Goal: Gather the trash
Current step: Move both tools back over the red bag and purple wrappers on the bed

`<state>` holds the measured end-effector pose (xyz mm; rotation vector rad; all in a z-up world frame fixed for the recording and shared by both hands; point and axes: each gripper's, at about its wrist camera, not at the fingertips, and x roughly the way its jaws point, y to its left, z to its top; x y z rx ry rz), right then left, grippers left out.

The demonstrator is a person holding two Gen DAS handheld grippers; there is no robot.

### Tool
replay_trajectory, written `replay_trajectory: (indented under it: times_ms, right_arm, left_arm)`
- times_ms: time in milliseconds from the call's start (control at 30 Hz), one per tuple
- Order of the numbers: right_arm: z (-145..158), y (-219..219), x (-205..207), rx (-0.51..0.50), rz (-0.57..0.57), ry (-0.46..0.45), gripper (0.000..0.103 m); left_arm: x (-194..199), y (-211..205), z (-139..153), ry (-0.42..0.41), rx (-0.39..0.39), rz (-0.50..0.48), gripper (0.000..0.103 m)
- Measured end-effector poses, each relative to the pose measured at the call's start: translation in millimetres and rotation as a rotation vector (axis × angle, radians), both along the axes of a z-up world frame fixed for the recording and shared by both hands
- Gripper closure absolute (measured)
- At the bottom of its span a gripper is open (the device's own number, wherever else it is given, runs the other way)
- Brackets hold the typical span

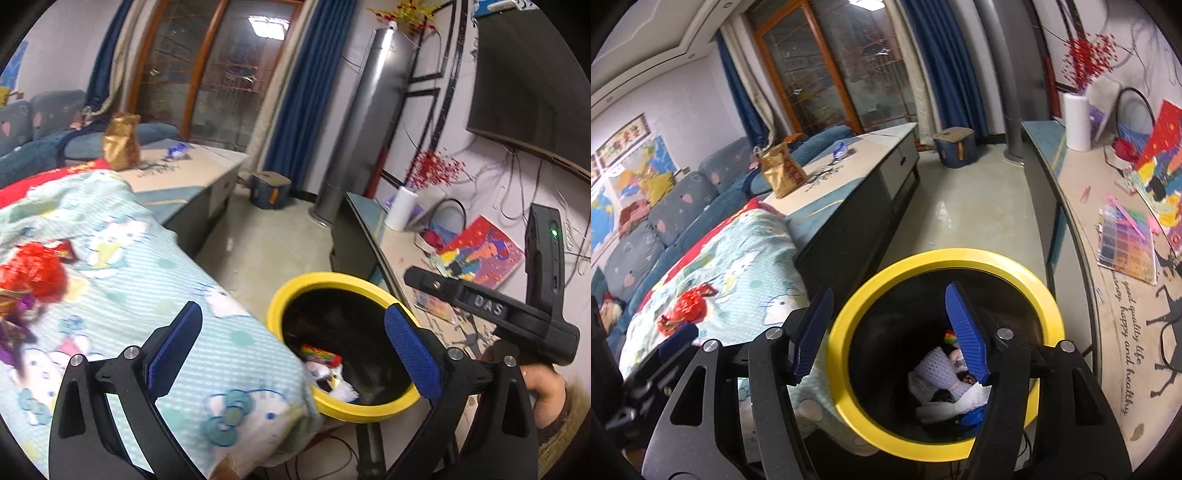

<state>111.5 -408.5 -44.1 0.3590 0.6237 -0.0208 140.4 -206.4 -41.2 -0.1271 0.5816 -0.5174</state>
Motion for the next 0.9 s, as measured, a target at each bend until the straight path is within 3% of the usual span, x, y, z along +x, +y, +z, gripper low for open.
replay_trajectory:
  times_ms: [900]
  right_arm:
    - [23,102,-10,-0.107,0.255,-0.074,0.041]
  left_arm:
    - [-10,114,29,-0.066,-0.048,0.276,0.007]
